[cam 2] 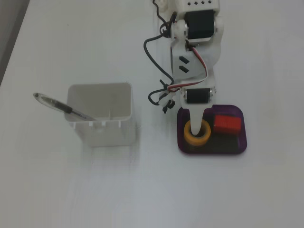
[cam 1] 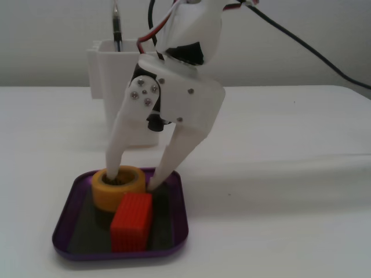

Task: Remove the yellow tape from the box.

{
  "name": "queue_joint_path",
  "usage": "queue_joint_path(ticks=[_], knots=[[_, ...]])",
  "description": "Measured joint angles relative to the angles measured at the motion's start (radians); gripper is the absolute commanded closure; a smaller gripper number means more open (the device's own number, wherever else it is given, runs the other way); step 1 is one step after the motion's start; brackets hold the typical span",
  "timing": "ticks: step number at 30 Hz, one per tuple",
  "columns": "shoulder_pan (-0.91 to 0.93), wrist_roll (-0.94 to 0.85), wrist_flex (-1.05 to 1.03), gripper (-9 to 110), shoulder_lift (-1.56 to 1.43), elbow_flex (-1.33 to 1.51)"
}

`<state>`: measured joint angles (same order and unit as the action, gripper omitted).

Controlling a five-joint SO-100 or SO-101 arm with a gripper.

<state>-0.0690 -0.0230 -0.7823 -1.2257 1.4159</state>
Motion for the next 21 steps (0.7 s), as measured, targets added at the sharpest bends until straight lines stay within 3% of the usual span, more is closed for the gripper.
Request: queue_joint_path(ticks=[2, 14, 21], knots=[[0.002, 0.0, 0.0, 103, 0.0, 0.0], [0.003, 0.041, -0.008, 102, 0.0, -0.002], [0.006, 0.057, -0.229, 102, -0.11, -0.153]])
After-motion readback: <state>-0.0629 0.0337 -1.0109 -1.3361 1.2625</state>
